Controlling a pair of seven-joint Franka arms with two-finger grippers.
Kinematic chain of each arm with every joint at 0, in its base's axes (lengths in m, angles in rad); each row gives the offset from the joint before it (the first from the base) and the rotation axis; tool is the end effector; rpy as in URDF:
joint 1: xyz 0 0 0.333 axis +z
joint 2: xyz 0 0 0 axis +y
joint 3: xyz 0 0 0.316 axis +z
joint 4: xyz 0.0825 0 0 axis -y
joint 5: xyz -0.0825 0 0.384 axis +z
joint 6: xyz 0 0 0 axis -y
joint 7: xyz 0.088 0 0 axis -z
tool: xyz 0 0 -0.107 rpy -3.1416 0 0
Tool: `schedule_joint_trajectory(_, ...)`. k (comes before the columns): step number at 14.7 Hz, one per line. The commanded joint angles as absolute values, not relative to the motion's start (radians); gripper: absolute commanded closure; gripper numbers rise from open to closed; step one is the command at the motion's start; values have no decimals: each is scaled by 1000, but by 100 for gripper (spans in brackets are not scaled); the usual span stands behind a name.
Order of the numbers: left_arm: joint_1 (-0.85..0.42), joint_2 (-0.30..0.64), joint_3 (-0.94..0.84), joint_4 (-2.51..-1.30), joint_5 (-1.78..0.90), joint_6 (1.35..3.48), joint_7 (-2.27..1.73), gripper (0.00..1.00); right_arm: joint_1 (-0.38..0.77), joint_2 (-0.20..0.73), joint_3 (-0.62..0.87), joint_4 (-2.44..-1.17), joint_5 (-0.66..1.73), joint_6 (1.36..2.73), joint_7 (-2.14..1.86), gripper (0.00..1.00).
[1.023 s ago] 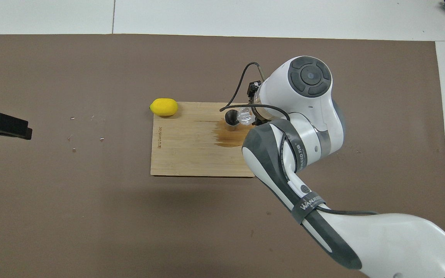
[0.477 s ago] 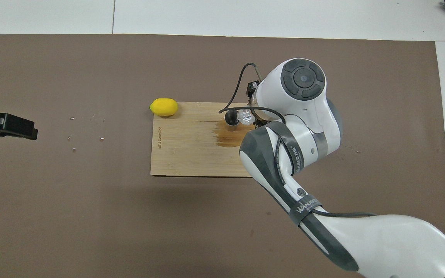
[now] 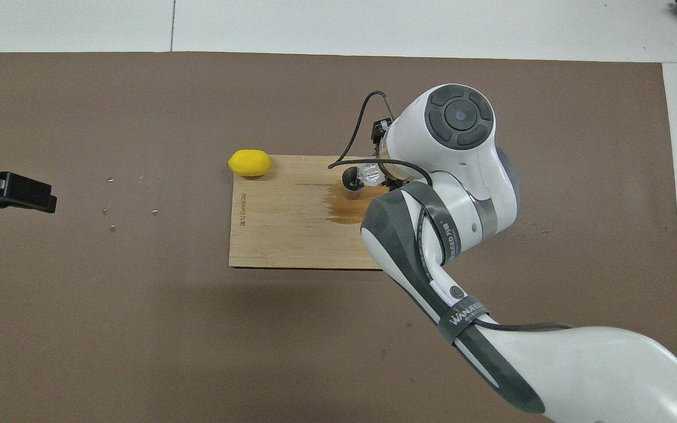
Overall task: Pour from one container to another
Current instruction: 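Tilt the glass cup with the right gripper to pour into the metal cup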
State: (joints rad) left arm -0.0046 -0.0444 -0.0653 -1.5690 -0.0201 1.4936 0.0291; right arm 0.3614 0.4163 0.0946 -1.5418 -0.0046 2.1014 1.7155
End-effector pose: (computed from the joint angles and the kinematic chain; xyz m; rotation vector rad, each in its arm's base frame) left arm 0.5313 -0.0404 0.6428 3.1208 -0.1564 -0.0491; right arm 0.6255 0.2963 0.4277 -2.4144 1.7757 -0.0572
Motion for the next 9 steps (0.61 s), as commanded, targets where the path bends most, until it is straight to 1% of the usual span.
schedule_joint_trajectory(1,9,-66,-74,-1598,-8,1508,34,0,347,442,98,-1494,34,2077,1741,100)
schedule_joint_trajectory(9,9,-66,-74,-1598,-8,1508,34,0,311,439,98,-1496,141,2077,1730,100)
